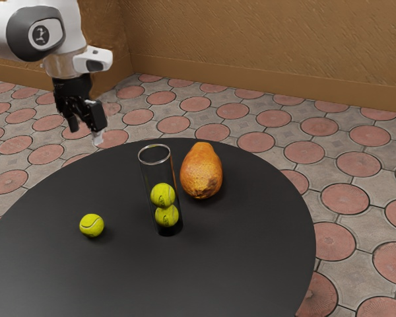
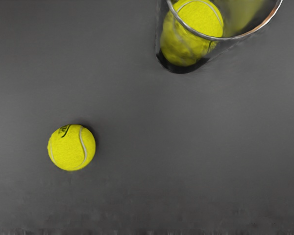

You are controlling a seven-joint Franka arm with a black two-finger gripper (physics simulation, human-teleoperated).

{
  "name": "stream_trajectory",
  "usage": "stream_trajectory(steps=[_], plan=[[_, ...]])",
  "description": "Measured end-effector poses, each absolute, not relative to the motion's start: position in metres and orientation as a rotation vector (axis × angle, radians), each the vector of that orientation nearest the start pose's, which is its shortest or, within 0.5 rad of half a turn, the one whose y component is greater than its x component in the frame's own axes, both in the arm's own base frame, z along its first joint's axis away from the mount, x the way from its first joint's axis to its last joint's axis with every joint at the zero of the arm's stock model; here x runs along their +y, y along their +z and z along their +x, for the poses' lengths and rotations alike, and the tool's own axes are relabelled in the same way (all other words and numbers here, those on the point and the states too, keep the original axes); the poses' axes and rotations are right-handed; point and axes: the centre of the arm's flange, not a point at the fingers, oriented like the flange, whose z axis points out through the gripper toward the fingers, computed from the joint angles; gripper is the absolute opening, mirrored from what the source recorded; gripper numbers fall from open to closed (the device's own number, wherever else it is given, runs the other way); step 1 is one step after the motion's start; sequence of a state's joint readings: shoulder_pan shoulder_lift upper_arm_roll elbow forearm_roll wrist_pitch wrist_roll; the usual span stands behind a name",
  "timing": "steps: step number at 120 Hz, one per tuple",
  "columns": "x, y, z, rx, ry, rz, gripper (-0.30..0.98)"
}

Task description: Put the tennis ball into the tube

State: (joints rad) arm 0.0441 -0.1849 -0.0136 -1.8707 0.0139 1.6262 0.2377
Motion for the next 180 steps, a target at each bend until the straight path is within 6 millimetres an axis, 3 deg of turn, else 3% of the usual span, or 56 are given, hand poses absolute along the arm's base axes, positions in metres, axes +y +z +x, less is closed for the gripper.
stream_trajectory(steps=[19, 27, 38, 56, 67, 124, 180], plan=[[0.031, 0.507, 0.464, 0.282, 0.181, -3.135, 0.69], [0.038, 0.487, 0.453, 0.264, 0.163, -3.139, 0.69], [0.050, 0.474, 0.450, 0.231, 0.145, -3.144, 0.69], [0.064, 0.420, 0.448, 0.192, 0.143, -3.152, 0.69], [0.087, 0.397, 0.455, 0.129, 0.138, -3.161, 0.69], [0.105, 0.311, 0.506, 0.223, 0.072, -3.120, 0.69], [0.130, 0.267, 0.498, 0.152, 0.105, -3.158, 0.69]])
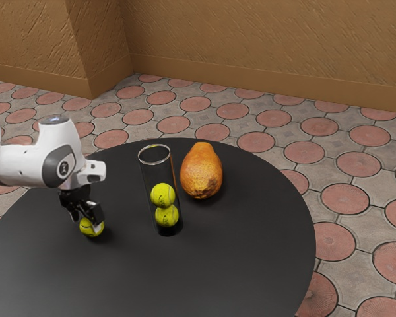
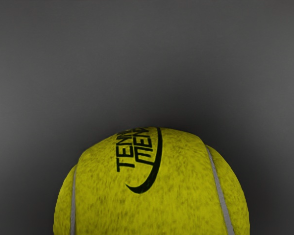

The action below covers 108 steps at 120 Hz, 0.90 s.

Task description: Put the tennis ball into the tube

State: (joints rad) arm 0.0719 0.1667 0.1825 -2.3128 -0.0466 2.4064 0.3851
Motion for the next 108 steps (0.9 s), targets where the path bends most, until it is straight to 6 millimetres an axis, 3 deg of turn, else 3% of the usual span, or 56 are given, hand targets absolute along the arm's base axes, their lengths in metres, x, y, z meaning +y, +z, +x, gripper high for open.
stream_trajectory(steps=[32, 56, 76, 88, 108], plan=[[0.131, 0.254, 0.502, 0.152, 0.072, -3.157, 0.68], [0.132, 0.255, 0.504, 0.153, 0.047, -3.155, 0.37], [0.132, 0.261, 0.505, 0.151, 0.032, -3.149, 0.33], [0.130, 0.288, 0.504, 0.150, 0.002, -3.154, 0.29], [0.115, 0.358, 0.492, 0.183, -0.055, -3.174, 0.27]])
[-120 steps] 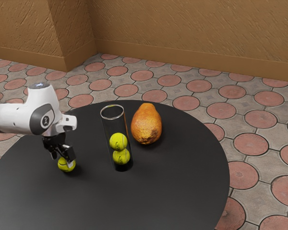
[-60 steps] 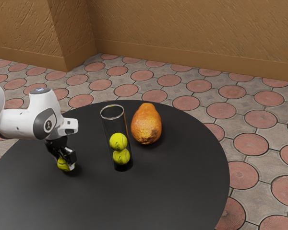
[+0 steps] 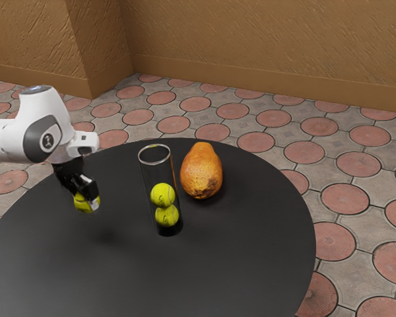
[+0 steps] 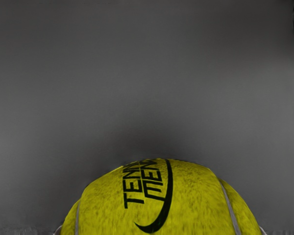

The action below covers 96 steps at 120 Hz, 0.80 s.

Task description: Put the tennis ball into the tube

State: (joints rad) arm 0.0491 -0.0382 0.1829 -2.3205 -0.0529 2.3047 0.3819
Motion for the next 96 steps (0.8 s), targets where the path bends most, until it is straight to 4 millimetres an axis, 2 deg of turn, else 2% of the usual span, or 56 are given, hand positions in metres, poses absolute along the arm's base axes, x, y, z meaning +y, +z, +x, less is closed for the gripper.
stream_trajectory(steps=[9, 17, 52, 80, 96], plan=[[0.104, 0.389, 0.485, 0.216, -0.075, -3.183, 0.27], [0.090, 0.409, 0.479, 0.260, -0.078, -3.191, 0.27], [0.063, 0.468, 0.453, 0.369, -0.064, -3.212, 0.28], [0.031, 0.519, 0.463, 0.501, -0.098, -3.179, 0.31], [0.005, 0.546, 0.475, 0.589, -0.105, -3.146, 0.32]])
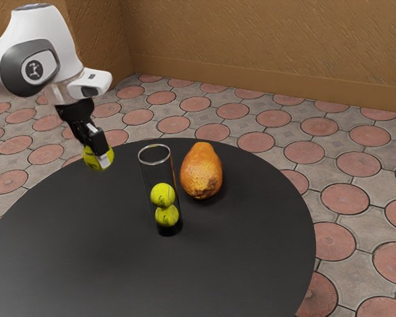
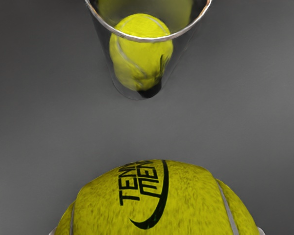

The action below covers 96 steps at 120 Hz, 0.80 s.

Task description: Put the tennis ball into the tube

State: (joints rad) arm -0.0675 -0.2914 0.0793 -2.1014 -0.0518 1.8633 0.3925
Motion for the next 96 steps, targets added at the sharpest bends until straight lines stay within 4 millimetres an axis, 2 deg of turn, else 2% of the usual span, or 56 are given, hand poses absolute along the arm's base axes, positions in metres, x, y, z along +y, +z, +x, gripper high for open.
stream_trajectory(steps=[14, 31, 50, 77, 85, 96], plan=[[-0.005, 0.553, 0.490, 0.623, -0.083, -3.136, 0.32], [-0.010, 0.549, 0.524, 0.640, -0.045, -3.130, 0.32], [-0.033, 0.554, 0.553, 0.708, -0.036, -3.112, 0.32], [-0.065, 0.546, 0.576, 0.797, -0.008, -3.091, 0.33], [-0.063, 0.545, 0.582, 0.794, -0.008, -3.091, 0.33], [-0.049, 0.541, 0.590, 0.757, -0.001, -3.098, 0.33]])
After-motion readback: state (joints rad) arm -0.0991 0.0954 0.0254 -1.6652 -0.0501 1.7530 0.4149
